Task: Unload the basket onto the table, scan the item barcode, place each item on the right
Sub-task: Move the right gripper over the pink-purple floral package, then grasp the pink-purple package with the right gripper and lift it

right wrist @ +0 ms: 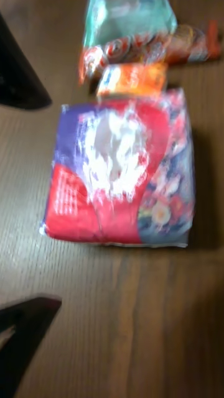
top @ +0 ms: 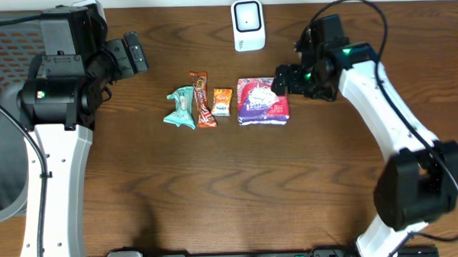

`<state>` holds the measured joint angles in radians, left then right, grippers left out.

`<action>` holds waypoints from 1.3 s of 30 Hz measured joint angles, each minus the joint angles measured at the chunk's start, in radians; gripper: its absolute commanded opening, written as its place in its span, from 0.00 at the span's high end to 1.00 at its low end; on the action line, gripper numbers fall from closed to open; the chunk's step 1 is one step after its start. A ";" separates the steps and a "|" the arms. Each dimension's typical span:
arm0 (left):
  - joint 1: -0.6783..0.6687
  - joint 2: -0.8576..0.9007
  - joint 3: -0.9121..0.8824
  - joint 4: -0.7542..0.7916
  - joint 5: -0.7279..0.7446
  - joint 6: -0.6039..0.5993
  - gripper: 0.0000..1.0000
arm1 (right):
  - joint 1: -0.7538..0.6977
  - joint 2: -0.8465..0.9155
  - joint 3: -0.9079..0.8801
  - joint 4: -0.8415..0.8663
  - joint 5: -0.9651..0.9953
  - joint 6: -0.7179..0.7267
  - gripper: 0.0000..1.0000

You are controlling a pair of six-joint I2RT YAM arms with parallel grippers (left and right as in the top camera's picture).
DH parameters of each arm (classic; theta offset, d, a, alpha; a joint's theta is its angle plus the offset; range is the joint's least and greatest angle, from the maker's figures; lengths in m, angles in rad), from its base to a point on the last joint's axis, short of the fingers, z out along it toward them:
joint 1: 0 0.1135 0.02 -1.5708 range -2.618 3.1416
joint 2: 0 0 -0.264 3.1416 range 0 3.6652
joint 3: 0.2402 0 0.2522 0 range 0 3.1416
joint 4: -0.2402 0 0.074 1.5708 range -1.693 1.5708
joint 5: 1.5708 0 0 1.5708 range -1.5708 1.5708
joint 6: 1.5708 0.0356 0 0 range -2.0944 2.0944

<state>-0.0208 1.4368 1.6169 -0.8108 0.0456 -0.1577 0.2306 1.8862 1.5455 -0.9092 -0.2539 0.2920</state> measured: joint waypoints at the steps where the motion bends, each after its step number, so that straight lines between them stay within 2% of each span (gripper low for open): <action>1: 0.000 0.000 0.000 0.000 0.000 0.000 0.02 | 0.000 0.015 0.000 0.000 0.002 -0.005 0.28; 7: 0.000 0.000 0.000 0.000 0.000 0.000 0.02 | 0.000 0.085 0.000 0.016 -0.006 -0.077 0.31; 14: 0.000 0.000 0.000 0.000 0.000 0.000 0.02 | -0.005 0.132 0.000 0.092 -0.121 -0.178 0.31; 19: 0.000 0.000 0.000 0.000 0.000 0.000 0.02 | -0.015 0.167 0.000 0.123 -0.152 -0.199 0.22; 21: 0.000 0.000 0.000 0.000 0.000 0.000 0.02 | -0.017 0.193 0.000 0.126 -0.158 -0.200 0.22; 22: 0.000 0.000 0.000 0.000 0.000 0.000 0.02 | -0.018 0.210 0.000 0.126 -0.159 -0.201 0.32; 23: 0.000 0.000 0.000 0.000 0.000 0.000 0.02 | -0.018 0.225 0.000 0.124 -0.161 -0.202 0.47; 24: 0.000 0.000 0.000 0.000 0.000 0.000 0.02 | -0.018 0.240 0.000 0.122 -0.164 -0.208 0.67; 26: 0.000 0.000 0.000 0.000 0.000 0.000 0.02 | -0.018 0.264 0.000 0.116 -0.184 -0.206 0.99; 34: 0.000 0.000 0.000 0.000 0.000 0.000 0.02 | -0.020 0.261 0.017 0.094 -0.190 -0.202 0.99; 39: 0.000 0.000 0.000 0.000 0.000 0.000 0.02 | -0.012 0.227 0.037 0.032 -0.023 -0.173 0.99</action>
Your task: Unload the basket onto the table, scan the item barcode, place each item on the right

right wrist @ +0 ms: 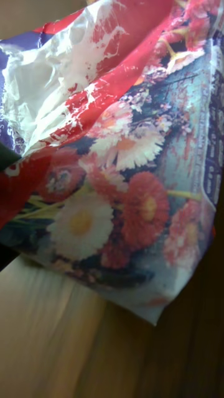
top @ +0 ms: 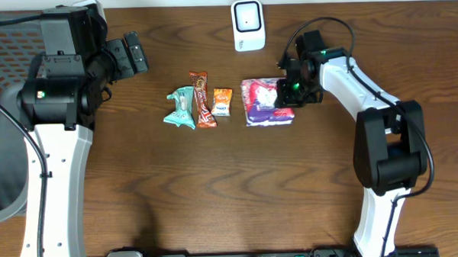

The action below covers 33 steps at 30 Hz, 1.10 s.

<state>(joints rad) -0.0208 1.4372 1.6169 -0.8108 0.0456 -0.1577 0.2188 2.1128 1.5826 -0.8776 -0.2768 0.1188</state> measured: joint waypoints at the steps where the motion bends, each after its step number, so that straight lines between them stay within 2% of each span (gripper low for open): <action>1: 0.000 0.000 0.000 0.000 0.000 0.000 0.02 | 0.005 -0.010 0.010 -0.012 0.060 0.012 0.99; 9: 0.000 0.000 0.000 0.000 0.000 0.000 0.02 | 0.084 -0.111 0.074 -0.072 0.653 0.113 0.99; 13: 0.000 0.000 0.000 0.000 0.000 0.000 0.02 | 0.144 -0.115 0.066 -0.113 0.878 0.126 0.99; 17: 0.000 0.000 0.000 0.000 0.000 0.000 0.02 | 0.190 -0.115 0.039 -0.119 0.991 0.130 0.99; 25: 0.000 0.000 0.000 0.000 0.000 0.000 0.02 | 0.234 -0.113 -0.048 -0.080 1.065 0.134 0.99; 28: 0.000 0.000 0.000 0.000 0.000 0.000 0.02 | 0.248 -0.109 -0.060 -0.079 1.057 0.134 0.90; 30: 0.000 0.000 0.000 0.000 0.000 0.000 0.02 | 0.268 -0.107 -0.064 -0.078 1.041 0.137 0.80; 31: 0.000 0.000 0.000 0.000 0.000 0.000 0.02 | 0.282 -0.107 -0.066 -0.077 1.033 0.138 0.72; 33: 0.000 0.000 0.000 0.000 0.000 0.000 0.02 | 0.319 -0.107 -0.067 -0.061 1.022 0.145 0.65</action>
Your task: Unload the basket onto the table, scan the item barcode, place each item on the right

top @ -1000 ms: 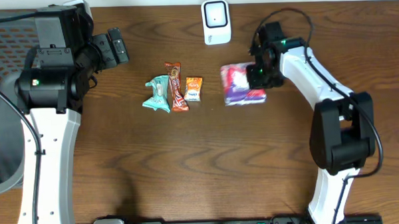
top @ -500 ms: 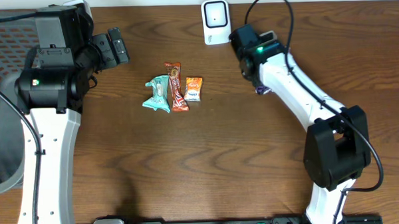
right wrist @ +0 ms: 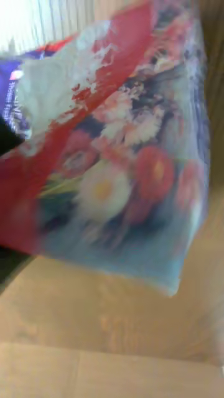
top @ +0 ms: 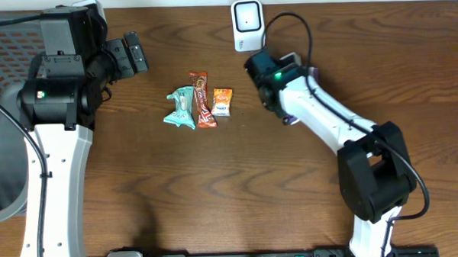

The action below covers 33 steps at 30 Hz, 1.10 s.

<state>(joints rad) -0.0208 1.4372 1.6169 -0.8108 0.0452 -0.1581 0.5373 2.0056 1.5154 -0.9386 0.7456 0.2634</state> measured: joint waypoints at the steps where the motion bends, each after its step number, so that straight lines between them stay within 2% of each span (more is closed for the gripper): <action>1: 0.000 0.000 0.000 0.000 0.000 0.000 0.02 | 0.020 0.000 0.000 0.013 -0.007 -0.001 0.62; 8: 0.000 0.000 0.000 0.000 0.000 0.000 0.02 | 0.181 0.000 0.000 0.130 -0.055 0.000 0.46; 11: 0.000 0.000 0.000 0.000 0.000 0.000 0.02 | 0.239 0.000 0.000 0.196 -0.106 0.000 0.34; 16: 0.000 0.000 0.000 0.000 0.000 0.000 0.02 | 0.281 0.000 0.003 0.247 -0.156 0.000 0.28; 22: 0.000 0.000 0.000 0.000 0.000 0.000 0.02 | 0.227 0.000 0.049 0.241 -0.171 0.000 0.22; 26: 0.000 0.000 0.000 0.000 0.000 0.000 0.02 | 0.146 0.000 0.075 0.241 -0.222 -0.003 0.22; 30: 0.000 0.000 0.000 0.000 0.000 0.000 0.02 | 0.056 0.000 0.076 0.236 -0.397 -0.006 0.27; 33: 0.000 0.000 0.000 0.000 0.000 0.000 0.02 | -0.004 0.000 0.076 0.242 -0.591 -0.029 0.27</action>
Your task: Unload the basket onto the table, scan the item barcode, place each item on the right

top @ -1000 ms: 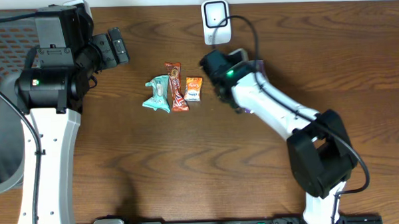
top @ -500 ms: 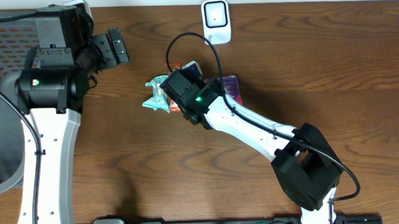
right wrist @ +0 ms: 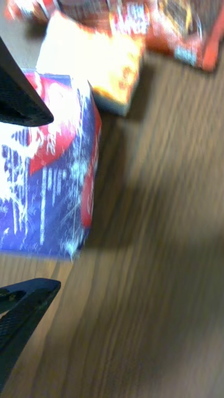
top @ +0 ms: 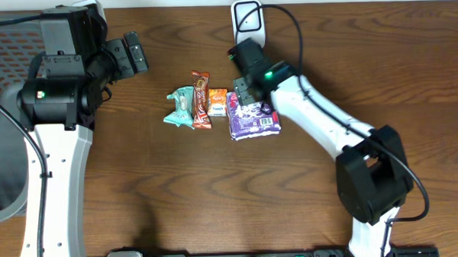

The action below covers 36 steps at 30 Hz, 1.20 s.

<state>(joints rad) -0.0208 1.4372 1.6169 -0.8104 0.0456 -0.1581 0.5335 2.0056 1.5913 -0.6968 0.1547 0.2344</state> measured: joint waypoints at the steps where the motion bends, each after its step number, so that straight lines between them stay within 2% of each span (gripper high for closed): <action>1: 0.000 0.000 0.000 0.000 0.000 0.000 0.02 | -0.011 0.000 0.000 0.003 -0.049 -0.009 0.27; 5: 0.000 0.000 0.000 0.000 0.000 0.000 0.02 | -0.026 0.000 0.000 0.024 -0.205 -0.031 0.28; 9: 0.000 0.000 0.000 0.000 0.000 0.000 0.02 | -0.008 0.000 0.000 0.044 -0.254 -0.039 0.27; 15: 0.000 0.000 0.000 0.000 0.000 0.000 0.02 | 0.093 0.000 0.000 0.047 -0.029 -0.042 0.25; 21: 0.000 0.000 0.000 0.000 0.000 0.000 0.02 | 0.223 0.004 0.000 0.048 0.196 -0.003 0.29; 31: 0.000 0.000 0.000 0.000 0.000 0.000 0.02 | 0.254 0.130 0.001 0.033 0.326 0.068 0.33; 34: 0.000 0.000 0.000 0.000 0.000 0.000 0.02 | 0.259 0.164 0.001 0.021 0.375 0.079 0.42; 36: 0.000 0.000 0.000 0.000 0.000 0.000 0.02 | 0.262 0.175 0.001 0.013 0.404 0.092 0.54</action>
<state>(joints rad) -0.0208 1.4372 1.6169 -0.8108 0.0456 -0.1577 0.7952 2.1803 1.5925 -0.6834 0.5591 0.3267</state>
